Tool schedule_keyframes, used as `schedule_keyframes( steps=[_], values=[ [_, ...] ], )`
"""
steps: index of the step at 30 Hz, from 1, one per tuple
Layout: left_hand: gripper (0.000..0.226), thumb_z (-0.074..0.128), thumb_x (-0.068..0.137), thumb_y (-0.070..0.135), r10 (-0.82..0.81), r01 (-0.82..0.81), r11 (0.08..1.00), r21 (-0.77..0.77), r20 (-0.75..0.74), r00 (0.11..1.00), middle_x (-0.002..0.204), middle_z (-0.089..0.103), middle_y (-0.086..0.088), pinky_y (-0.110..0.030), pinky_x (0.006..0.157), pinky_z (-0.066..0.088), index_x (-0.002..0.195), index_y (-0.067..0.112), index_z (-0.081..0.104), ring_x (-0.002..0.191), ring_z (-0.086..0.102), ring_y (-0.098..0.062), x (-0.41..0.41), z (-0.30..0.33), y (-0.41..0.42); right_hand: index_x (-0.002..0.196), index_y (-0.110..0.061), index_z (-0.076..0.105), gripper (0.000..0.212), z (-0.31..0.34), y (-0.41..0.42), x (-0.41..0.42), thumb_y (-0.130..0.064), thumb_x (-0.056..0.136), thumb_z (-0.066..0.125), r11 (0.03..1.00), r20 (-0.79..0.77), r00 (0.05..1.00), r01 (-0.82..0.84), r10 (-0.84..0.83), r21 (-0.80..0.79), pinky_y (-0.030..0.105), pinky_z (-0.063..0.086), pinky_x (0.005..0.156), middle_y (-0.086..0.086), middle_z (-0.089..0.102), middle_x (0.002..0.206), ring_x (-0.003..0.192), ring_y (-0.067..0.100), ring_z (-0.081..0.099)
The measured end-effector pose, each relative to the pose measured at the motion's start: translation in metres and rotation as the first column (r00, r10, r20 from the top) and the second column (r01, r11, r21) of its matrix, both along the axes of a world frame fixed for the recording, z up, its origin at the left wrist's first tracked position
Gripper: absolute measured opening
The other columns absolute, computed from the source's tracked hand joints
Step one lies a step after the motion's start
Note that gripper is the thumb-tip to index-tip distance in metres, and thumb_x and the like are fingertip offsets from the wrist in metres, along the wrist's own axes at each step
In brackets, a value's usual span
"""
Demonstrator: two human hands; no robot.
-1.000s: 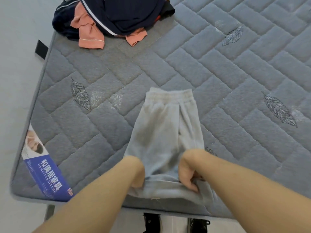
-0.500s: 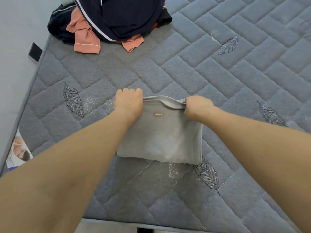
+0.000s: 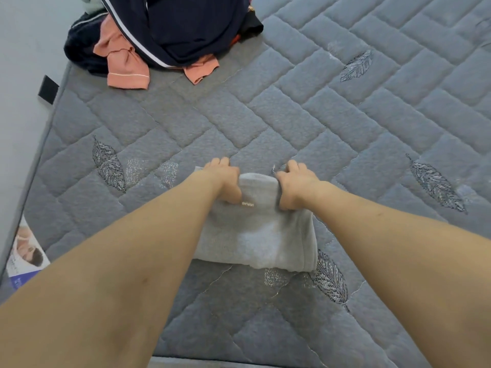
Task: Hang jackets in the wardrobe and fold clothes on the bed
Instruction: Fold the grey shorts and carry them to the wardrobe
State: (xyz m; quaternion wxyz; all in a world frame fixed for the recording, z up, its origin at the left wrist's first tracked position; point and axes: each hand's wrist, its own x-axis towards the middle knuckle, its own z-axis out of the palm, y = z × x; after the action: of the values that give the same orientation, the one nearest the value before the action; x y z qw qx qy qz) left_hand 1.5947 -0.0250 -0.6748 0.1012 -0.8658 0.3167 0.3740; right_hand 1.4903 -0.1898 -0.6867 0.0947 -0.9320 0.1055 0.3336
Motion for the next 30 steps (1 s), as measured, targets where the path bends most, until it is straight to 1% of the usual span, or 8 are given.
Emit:
schedule_keyframes(
  steps=[7, 14, 18, 20, 22, 25, 28, 30],
  values=[
    [0.028, 0.067, 0.064, 0.019, 0.027, -0.018, 0.997, 0.069, -0.130, 0.991, 0.088, 0.065, -0.001, -0.026, 0.060, 0.047, 0.091, 0.023, 0.061, 0.072, 0.060, -0.017, -0.036, 0.038, -0.004, 0.131, -0.007, 0.040, 0.062, 0.005, 0.000, -0.036, -0.021, 0.077, 0.067, 0.977, -0.003, 0.999, -0.032, 0.034, 0.212, 0.036, 0.042, 0.100, 0.009, 0.028, 0.149, 0.129, 0.031, 0.045],
    [0.011, 0.058, 0.074, 0.032, -0.345, 0.347, 0.938, -0.005, 0.096, 0.934, 0.070, 0.058, 0.006, -0.026, 0.049, 0.033, 0.069, 0.026, 0.049, 0.061, 0.053, -0.014, -0.089, 0.127, -0.010, 0.114, -0.023, 0.058, 0.051, 0.076, -0.017, -0.084, -0.050, 0.074, 0.074, 0.952, 0.176, 0.952, -0.276, 0.251, 0.135, 0.052, 0.004, 0.120, -0.005, -0.016, 0.163, 0.149, 0.024, -0.017],
    [0.028, 0.059, 0.079, 0.045, -0.465, 0.483, 0.875, -0.014, 0.247, 0.850, 0.068, 0.052, 0.006, -0.028, 0.050, 0.032, 0.068, 0.027, 0.042, 0.057, 0.047, -0.015, -0.115, 0.231, -0.014, 0.113, -0.025, 0.063, 0.051, 0.186, -0.027, -0.107, -0.059, 0.075, 0.064, 0.922, 0.226, 0.896, -0.385, 0.381, -0.028, 0.050, -0.005, 0.118, -0.001, 0.025, 0.158, 0.150, 0.021, 0.004],
    [0.027, 0.060, 0.077, 0.048, -0.469, 0.522, 0.849, -0.078, 0.342, 0.814, 0.068, 0.053, 0.007, -0.028, 0.052, 0.032, 0.072, 0.026, 0.047, 0.060, 0.050, -0.019, -0.126, 0.286, -0.019, 0.099, -0.028, 0.060, 0.035, 0.245, -0.032, -0.125, -0.056, 0.077, 0.062, 0.946, 0.292, 0.902, -0.320, 0.318, -0.040, 0.043, 0.012, 0.117, 0.001, 0.057, 0.120, 0.131, 0.023, 0.043],
    [0.023, 0.060, 0.074, 0.045, -0.451, 0.548, 0.824, -0.143, 0.420, 0.788, 0.064, 0.050, 0.008, -0.028, 0.049, 0.028, 0.072, 0.026, 0.048, 0.063, 0.052, -0.022, -0.136, 0.337, -0.026, 0.088, -0.029, 0.045, 0.030, 0.299, -0.039, -0.147, -0.051, 0.079, 0.064, 0.980, 0.346, 0.919, -0.197, 0.190, -0.013, 0.037, 0.036, 0.096, 0.000, 0.056, 0.097, 0.105, 0.027, 0.058],
    [0.019, 0.060, 0.073, 0.043, -0.446, 0.575, 0.800, -0.171, 0.473, 0.760, 0.067, 0.050, 0.006, -0.028, 0.048, 0.023, 0.080, 0.028, 0.051, 0.064, 0.047, -0.022, -0.152, 0.401, -0.043, 0.100, -0.026, 0.034, 0.044, 0.363, -0.048, -0.184, -0.042, 0.081, 0.070, 0.989, 0.359, 0.926, 0.071, -0.114, 0.131, 0.035, 0.039, 0.070, 0.003, 0.059, 0.103, 0.094, 0.032, 0.060],
    [0.025, 0.058, 0.075, 0.040, -0.463, 0.617, 0.767, -0.177, 0.513, 0.723, 0.095, 0.066, -0.004, -0.030, 0.057, 0.031, 0.096, 0.028, 0.059, 0.083, 0.062, -0.029, -0.172, 0.448, -0.075, 0.138, -0.026, 0.021, 0.073, 0.420, -0.057, -0.216, -0.033, 0.085, 0.070, 0.958, 0.291, 0.918, 0.223, -0.269, 0.181, 0.039, 0.045, 0.085, 0.004, 0.059, 0.125, 0.107, 0.030, 0.059],
    [0.023, 0.056, 0.077, 0.038, -0.474, 0.636, 0.746, -0.197, 0.514, 0.716, 0.105, 0.066, -0.006, -0.032, 0.063, 0.033, 0.098, 0.028, 0.057, 0.097, 0.063, -0.030, -0.191, 0.475, -0.099, 0.140, -0.028, 0.030, 0.067, 0.454, -0.064, -0.242, -0.033, 0.086, 0.069, 0.934, 0.238, 0.906, 0.318, -0.350, 0.164, 0.038, 0.044, 0.092, 0.002, 0.057, 0.129, 0.114, 0.028, 0.056]
  ],
)
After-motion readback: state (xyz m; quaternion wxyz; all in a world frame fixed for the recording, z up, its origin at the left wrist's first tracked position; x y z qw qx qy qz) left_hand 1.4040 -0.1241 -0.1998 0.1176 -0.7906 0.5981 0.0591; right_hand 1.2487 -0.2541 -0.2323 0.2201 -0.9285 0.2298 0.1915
